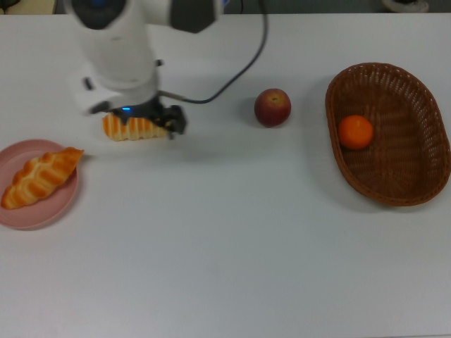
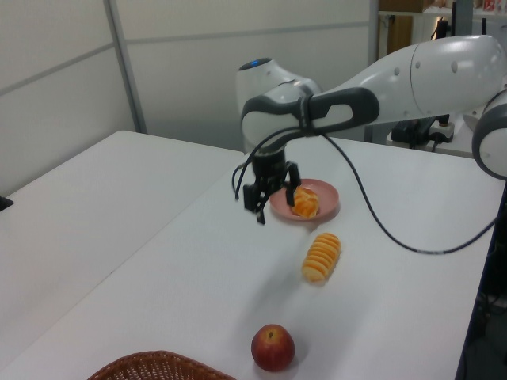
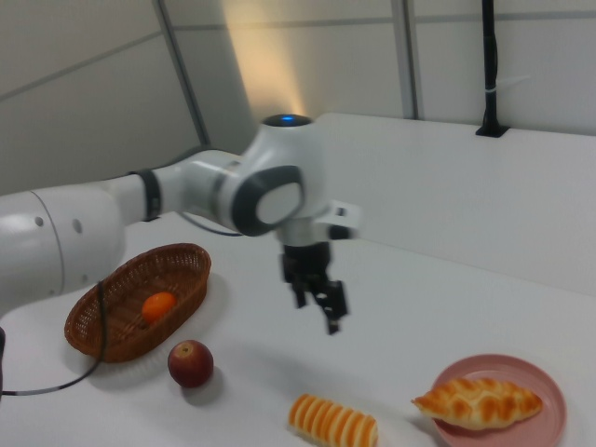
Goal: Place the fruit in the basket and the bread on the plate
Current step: 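Open the gripper and raise it away from the plate, then lower the gripper onto the red apple and grasp it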
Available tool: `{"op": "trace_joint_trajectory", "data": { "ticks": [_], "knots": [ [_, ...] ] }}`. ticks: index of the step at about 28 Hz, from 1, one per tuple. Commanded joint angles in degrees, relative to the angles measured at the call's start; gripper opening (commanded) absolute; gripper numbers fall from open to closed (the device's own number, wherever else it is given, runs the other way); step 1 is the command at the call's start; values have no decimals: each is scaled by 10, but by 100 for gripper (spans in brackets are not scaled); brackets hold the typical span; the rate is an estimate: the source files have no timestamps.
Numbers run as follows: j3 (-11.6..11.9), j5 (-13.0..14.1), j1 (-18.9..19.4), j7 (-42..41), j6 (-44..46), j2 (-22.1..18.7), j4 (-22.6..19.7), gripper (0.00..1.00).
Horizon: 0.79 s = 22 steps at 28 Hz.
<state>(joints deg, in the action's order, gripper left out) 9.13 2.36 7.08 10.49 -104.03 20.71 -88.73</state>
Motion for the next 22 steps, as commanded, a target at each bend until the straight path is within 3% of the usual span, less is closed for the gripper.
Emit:
{"op": "trace_joint_trajectory", "data": {
  "ticks": [1,4,5,9,15,19,22],
  "knots": [
    [19,-12,71,-25,3,-20,-50,100],
    [38,-19,115,-20,1,-24,-62,100],
    [58,-19,144,-19,0,-25,-67,100],
    [86,-16,193,-17,-13,-36,-88,100],
    [77,-30,235,45,-101,-99,-188,100],
    [71,-42,257,71,-106,-100,-200,100],
    [43,-62,261,101,-117,-101,-217,100]
  ]
}}
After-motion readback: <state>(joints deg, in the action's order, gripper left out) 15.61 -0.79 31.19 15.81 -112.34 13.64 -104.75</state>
